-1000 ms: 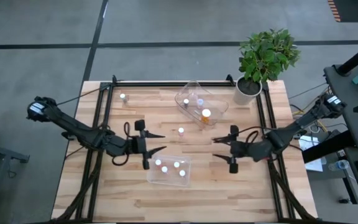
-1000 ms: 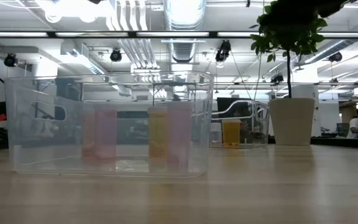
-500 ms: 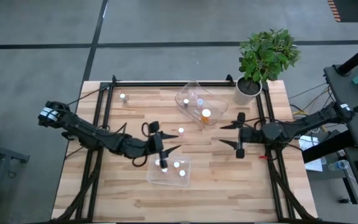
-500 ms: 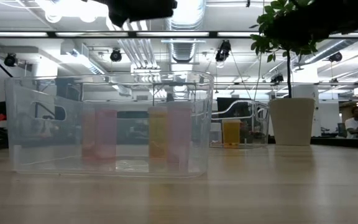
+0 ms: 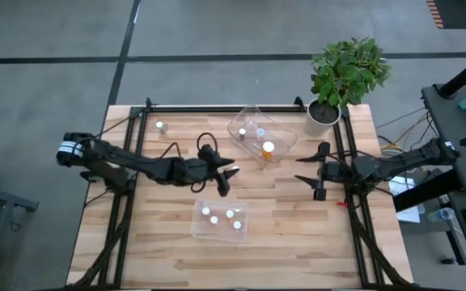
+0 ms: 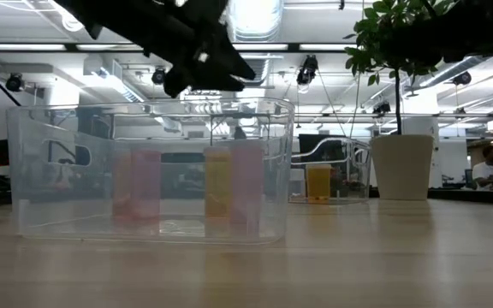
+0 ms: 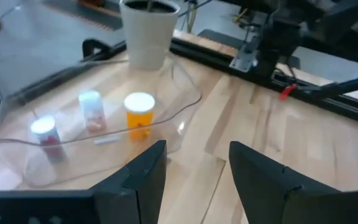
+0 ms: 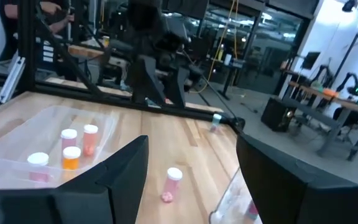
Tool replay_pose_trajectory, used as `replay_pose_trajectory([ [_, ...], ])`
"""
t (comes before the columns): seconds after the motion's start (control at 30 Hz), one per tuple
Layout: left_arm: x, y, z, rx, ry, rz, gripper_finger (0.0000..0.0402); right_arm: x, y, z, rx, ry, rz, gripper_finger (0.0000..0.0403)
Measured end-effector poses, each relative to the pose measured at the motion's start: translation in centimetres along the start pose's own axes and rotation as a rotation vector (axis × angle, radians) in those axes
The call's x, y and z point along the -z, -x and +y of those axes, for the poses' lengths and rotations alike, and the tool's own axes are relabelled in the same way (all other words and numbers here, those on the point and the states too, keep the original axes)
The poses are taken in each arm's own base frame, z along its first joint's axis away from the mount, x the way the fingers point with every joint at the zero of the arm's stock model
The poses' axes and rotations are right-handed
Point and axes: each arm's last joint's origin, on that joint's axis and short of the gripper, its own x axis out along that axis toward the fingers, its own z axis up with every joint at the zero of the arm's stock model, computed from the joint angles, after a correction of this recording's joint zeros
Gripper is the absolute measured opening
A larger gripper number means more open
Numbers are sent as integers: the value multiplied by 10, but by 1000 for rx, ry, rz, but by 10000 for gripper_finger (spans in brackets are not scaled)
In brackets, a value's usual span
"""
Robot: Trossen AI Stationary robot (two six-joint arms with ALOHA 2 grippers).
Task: Pick and place medicine bottles into bin by pill shape (circle, oval)
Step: Put the purple tablet bottle into the bottom transparent bin
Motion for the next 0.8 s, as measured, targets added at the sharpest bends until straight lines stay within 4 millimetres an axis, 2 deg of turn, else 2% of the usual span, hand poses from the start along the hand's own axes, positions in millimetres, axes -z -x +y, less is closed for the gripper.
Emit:
replay_pose_trajectory([
  [0.23, -4, -34, -10, -15, -18, 97, 160, -5, 11, -6, 18, 31, -58, 235],
  [0.5, 5, -52, -13, -130, -320, 475, 160, -9, 19, -10, 32, 35, -102, 234],
  [0.8, 8, -73, 5, -143, -293, 491, 160, -11, 21, -11, 37, 34, -117, 233],
])
